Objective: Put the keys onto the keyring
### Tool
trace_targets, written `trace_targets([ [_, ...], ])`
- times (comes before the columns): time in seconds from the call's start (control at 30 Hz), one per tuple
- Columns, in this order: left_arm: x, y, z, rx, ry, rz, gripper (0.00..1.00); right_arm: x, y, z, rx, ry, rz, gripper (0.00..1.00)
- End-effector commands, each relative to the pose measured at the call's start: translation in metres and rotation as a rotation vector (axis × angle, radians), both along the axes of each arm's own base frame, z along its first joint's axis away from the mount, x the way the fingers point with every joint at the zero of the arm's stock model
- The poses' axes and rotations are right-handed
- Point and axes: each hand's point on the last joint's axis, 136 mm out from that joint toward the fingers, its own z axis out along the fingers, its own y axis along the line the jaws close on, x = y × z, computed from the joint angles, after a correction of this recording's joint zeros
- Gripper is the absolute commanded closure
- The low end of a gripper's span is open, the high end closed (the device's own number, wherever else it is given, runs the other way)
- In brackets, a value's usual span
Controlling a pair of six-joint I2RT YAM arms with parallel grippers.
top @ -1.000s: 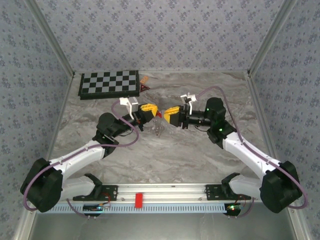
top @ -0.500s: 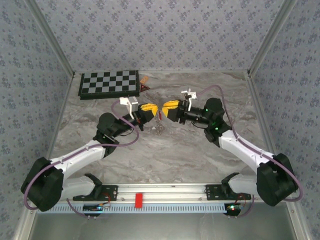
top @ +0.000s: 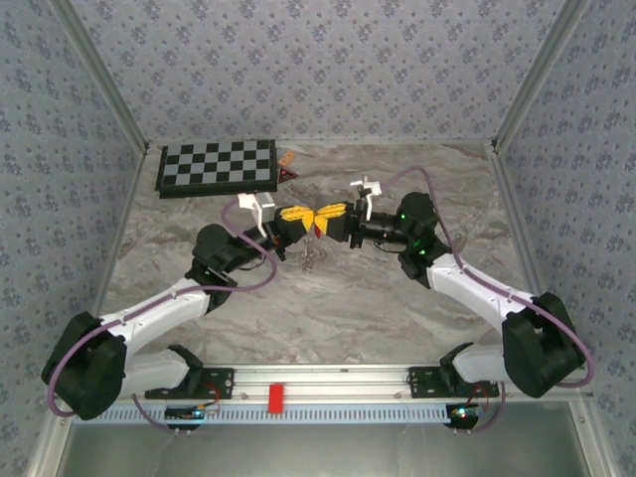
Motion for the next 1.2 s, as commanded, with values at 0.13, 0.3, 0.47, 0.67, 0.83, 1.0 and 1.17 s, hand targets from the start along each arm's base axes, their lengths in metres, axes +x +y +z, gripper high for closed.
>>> trace_targets([
  [0.13,-0.006,0.002,0.03,-0.062,-0.079,-0.015,1.0,-0.006,0.005,0.018,0.032,-0.052,0.036,0.82],
  [0.3,-0.006,0.001,0.028,-0.059,-0.074,-0.021,1.0,-0.004,0.005,0.019,0.038,-0.055,0.031,0.87],
  [0.47,-0.007,0.0,0.027,-0.057,-0.074,-0.03,1.0,-0.003,0.006,0.019,0.049,-0.046,0.032,0.9],
  [0.67,-0.008,0.0,0.026,-0.053,-0.074,-0.032,1.0,-0.002,0.007,0.017,0.052,-0.04,0.043,1.0],
  [0.83,-0.008,0.003,0.024,-0.04,-0.065,-0.014,1.0,-0.001,0.004,0.014,0.038,-0.033,0.042,1.0],
  [1.0,-0.007,0.011,0.025,-0.02,-0.053,0.007,0.78,0.001,-0.003,0.007,-0.037,-0.056,0.023,1.0],
  [1.17,-0.008,0.019,0.017,0.043,-0.048,0.013,0.67,-0.005,-0.007,-0.011,-0.223,-0.084,0.026,1.0],
])
